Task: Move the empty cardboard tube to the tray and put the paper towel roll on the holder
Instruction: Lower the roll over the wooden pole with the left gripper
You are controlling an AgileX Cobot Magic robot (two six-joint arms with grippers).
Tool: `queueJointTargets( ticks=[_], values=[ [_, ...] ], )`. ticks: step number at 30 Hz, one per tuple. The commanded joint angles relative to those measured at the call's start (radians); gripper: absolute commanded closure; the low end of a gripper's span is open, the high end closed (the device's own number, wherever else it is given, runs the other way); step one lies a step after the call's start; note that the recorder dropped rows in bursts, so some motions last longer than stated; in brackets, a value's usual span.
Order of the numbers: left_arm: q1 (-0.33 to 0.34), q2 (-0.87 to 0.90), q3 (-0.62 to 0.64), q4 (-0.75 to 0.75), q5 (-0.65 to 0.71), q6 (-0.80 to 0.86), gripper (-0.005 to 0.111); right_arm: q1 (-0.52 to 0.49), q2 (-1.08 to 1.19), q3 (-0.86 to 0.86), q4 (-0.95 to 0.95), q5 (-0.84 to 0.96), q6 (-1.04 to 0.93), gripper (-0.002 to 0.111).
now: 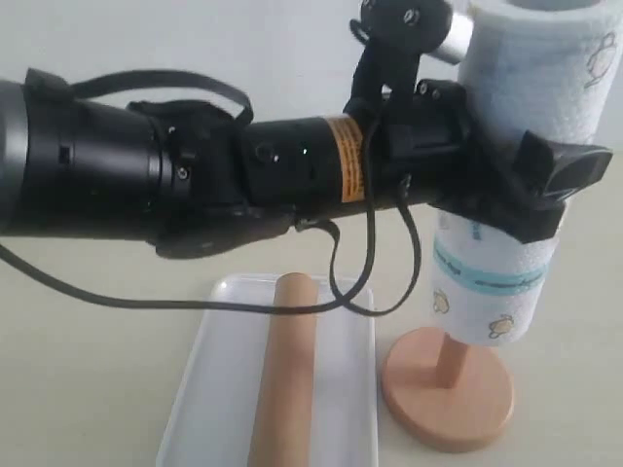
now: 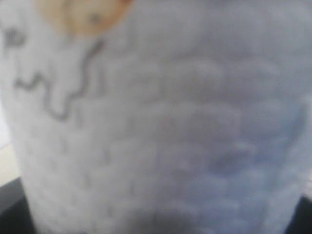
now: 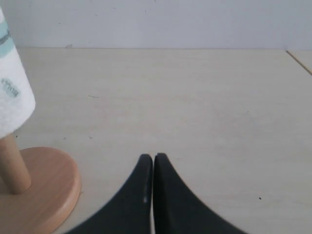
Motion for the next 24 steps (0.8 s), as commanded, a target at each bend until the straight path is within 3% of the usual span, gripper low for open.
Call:
queueJointTargets(
  ticks=[1, 7, 14, 22, 24],
  values=[
    [-0.005, -0.007, 0.082, -0.097, -0.09, 0.089, 0.103, -0.005, -0.004, 0.0, -0.007, -0.015, -0.003, 0.108],
    [-0.005, 0.036, 0.133, -0.097, -0.103, 0.114, 0.103, -0.005, -0.004, 0.0, -0.007, -0.015, -0.003, 0.108],
    [-0.005, 0.143, 0.133, -0.099, -0.233, 0.132, 0.103, -0.005, -0.004, 0.0, -0.007, -0.015, -0.003, 0.108],
    [-0.005, 0.183, 0.133, -0.099, -0.221, 0.189, 0.102, -0.005, -0.004, 0.0, -0.007, -0.013, -0.003, 0.108],
    [-0.005, 0.183, 0.133, -0.099, -0.205, 0.189, 0.096, -0.005, -0.004, 0.0, -0.007, -0.013, -0.003, 0.108]
  ],
)
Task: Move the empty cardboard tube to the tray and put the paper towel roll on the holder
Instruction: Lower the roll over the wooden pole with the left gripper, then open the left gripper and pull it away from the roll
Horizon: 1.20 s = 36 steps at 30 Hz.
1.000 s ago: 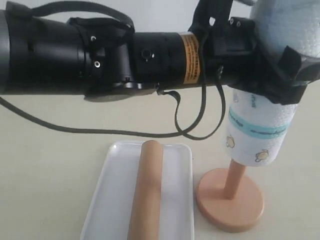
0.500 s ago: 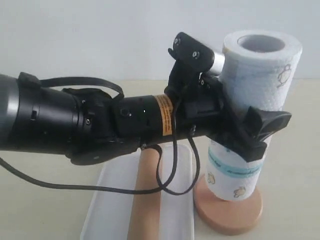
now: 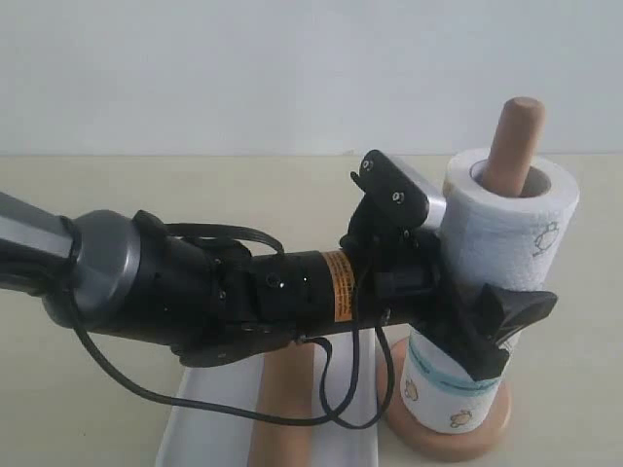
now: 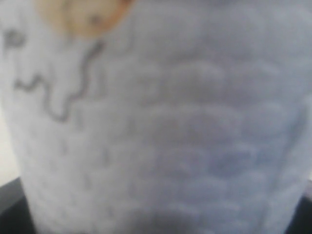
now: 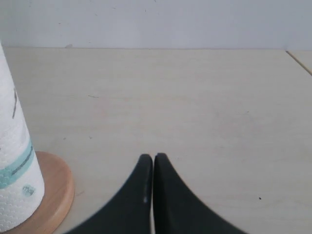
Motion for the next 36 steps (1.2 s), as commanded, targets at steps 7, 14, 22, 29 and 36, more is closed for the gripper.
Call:
queueJointTargets(
  ticks=[7, 14, 22, 29, 36],
  values=[
    [-0.005, -0.003, 0.001, -0.011, 0.04, -0.036, 0.029, -0.005, -0.004, 0.0, -0.007, -0.013, -0.003, 0.108],
    [-0.005, -0.008, 0.001, 0.032, 0.036, -0.018, -0.003, -0.005, -0.004, 0.0, -0.007, -0.013, -0.003, 0.108],
    [-0.001, -0.092, 0.001, 0.066, 0.084, -0.016, -0.003, -0.005, -0.004, 0.0, -0.007, -0.013, -0.003, 0.108],
    [-0.001, -0.241, 0.004, 0.279, 0.272, -0.146, -0.003, -0.005, -0.004, 0.0, -0.007, -0.013, -0.003, 0.108],
    [-0.001, -0.38, 0.094, 0.319, 0.327, -0.181, -0.003, -0.005, -0.004, 0.0, -0.007, -0.013, -0.003, 0.108]
  ],
)
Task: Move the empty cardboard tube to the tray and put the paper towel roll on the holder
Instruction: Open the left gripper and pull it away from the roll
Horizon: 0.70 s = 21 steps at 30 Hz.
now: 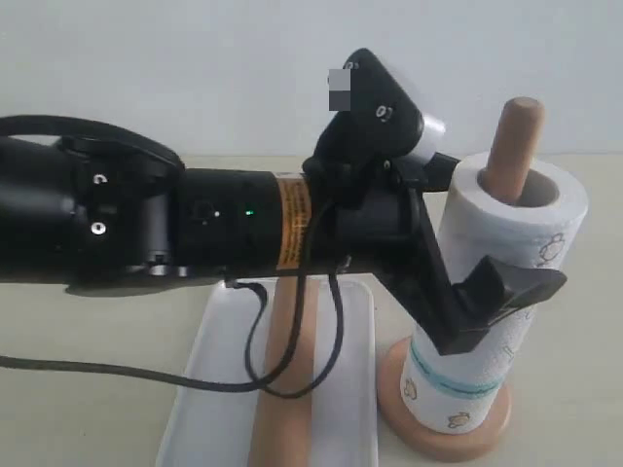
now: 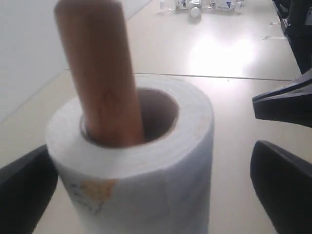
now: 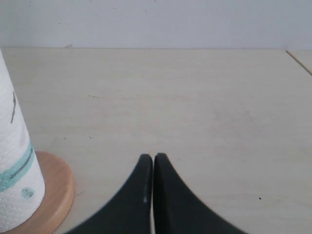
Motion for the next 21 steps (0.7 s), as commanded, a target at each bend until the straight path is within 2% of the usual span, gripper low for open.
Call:
queueJointTargets(
  ticks=[1, 10, 11, 12, 13, 14, 15, 16, 17, 21],
  values=[
    [-0.001, -0.095, 0.078, 0.019, 0.08, -0.021, -0.003, -0.005, -0.004, 0.0, -0.007, -0.013, -0.003, 0.108],
    [-0.001, -0.321, 0.239, 0.018, 0.109, -0.034, -0.003, -0.005, -0.004, 0.0, -0.007, -0.013, -0.003, 0.108],
    [-0.001, -0.365, 0.26, 0.042, 0.109, -0.034, 0.0, -0.005, -0.004, 0.0, -0.007, -0.013, -0.003, 0.108],
    [-0.001, -0.38, 0.269, 0.07, 0.109, -0.034, 0.006, -0.005, -0.004, 0.0, -0.007, -0.013, -0.003, 0.108],
    [-0.001, -0.412, 0.278, 0.155, 0.109, -0.034, 0.026, -0.005, -0.004, 0.0, -0.007, -0.009, -0.003, 0.108],
    [-0.001, -0.421, 0.277, 0.187, 0.109, -0.034, 0.038, -0.005, -0.004, 0.0, -0.007, -0.009, -0.003, 0.108],
    [-0.001, -0.439, 0.277, 0.232, 0.113, -0.034, 0.073, -0.005, -0.004, 0.0, -0.007, -0.011, -0.003, 0.108],
    [-0.001, -0.446, 0.277, 0.233, 0.12, -0.034, 0.092, -0.005, -0.004, 0.0, -0.007, -0.013, -0.003, 0.108],
    [-0.001, -0.452, 0.277, 0.234, 0.136, -0.02, 0.1, -0.005, -0.004, 0.0, -0.007, -0.013, -0.003, 0.108],
    [-0.001, -0.456, 0.277, 0.234, 0.137, -0.02, 0.101, -0.005, -0.004, 0.0, -0.007, -0.013, -0.003, 0.108]
  ],
)
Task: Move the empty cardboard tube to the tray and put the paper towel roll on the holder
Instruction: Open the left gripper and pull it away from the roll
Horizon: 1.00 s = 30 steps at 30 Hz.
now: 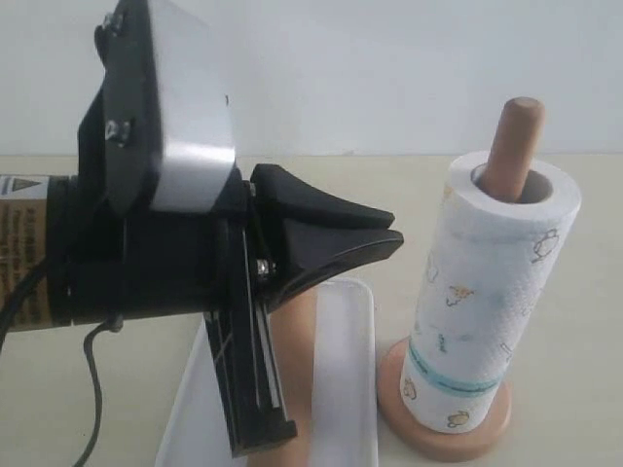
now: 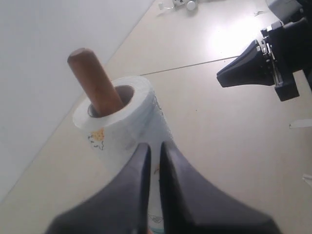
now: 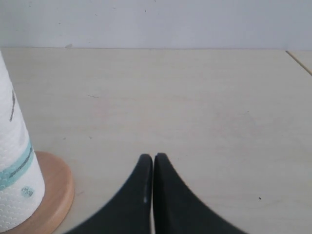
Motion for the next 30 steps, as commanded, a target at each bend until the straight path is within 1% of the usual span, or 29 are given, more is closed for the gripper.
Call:
queueJointTargets(
  ticks=[1, 28, 30],
  values=[
    [-0.001, -0.009, 0.005, 0.003, 0.009, 0.001, 0.101, -0.005, -0.004, 0.0, -0.007, -0.013, -0.003, 0.108],
    [-0.001, -0.016, 0.005, 0.003, 0.009, 0.018, 0.101, -0.005, -0.004, 0.0, -0.007, -0.013, -0.003, 0.108],
    [-0.001, -0.028, 0.005, 0.003, 0.027, 0.018, 0.101, -0.005, -0.004, 0.0, -0.007, -0.013, -0.003, 0.108]
  ],
)
